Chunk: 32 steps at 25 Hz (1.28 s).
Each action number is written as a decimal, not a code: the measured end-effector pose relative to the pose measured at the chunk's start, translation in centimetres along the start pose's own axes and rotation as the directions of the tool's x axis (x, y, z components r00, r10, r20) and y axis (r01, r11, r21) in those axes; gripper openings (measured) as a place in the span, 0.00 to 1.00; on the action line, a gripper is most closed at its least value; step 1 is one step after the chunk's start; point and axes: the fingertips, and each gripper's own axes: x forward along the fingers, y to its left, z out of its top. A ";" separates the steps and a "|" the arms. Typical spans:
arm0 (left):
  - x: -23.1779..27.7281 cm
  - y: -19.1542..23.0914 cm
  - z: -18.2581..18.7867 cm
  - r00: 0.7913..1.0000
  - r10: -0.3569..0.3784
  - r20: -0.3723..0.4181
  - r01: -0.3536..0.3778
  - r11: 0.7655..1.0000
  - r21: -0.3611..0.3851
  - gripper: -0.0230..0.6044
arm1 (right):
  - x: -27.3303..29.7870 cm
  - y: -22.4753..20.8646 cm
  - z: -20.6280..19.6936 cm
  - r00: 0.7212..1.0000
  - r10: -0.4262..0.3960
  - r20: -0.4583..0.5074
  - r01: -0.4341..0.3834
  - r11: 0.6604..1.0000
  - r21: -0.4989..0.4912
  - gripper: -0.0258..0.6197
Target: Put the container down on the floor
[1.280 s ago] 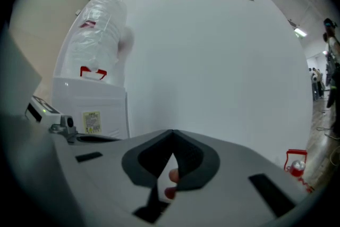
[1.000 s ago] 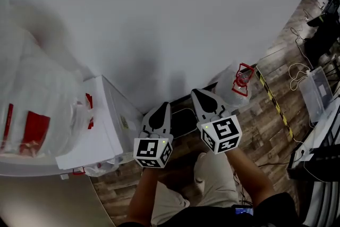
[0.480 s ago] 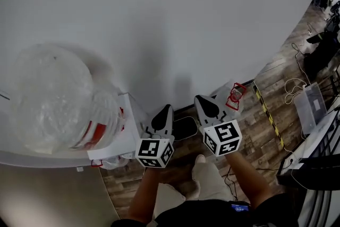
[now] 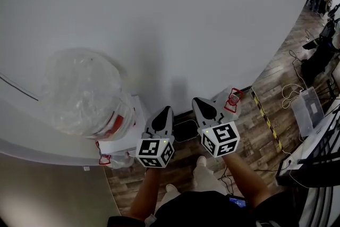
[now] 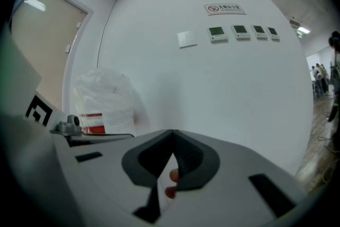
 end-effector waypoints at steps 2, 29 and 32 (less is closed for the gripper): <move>-1.2 -0.3 0.7 1.000 -0.012 0.004 0.012 1.000 0.012 0.06 | -0.7 1.0 0.5 1.000 -0.007 0.007 0.006 1.000 0.007 0.09; -20.0 -6.4 3.2 0.991 -0.131 0.022 0.127 0.982 0.138 0.06 | -14.5 15.8 2.7 0.989 -0.064 0.133 0.066 0.998 -0.007 0.09; -21.3 -7.0 3.1 0.990 -0.137 0.029 0.132 0.982 0.135 0.06 | -15.7 16.5 2.7 0.987 -0.072 0.142 0.073 0.997 -0.002 0.09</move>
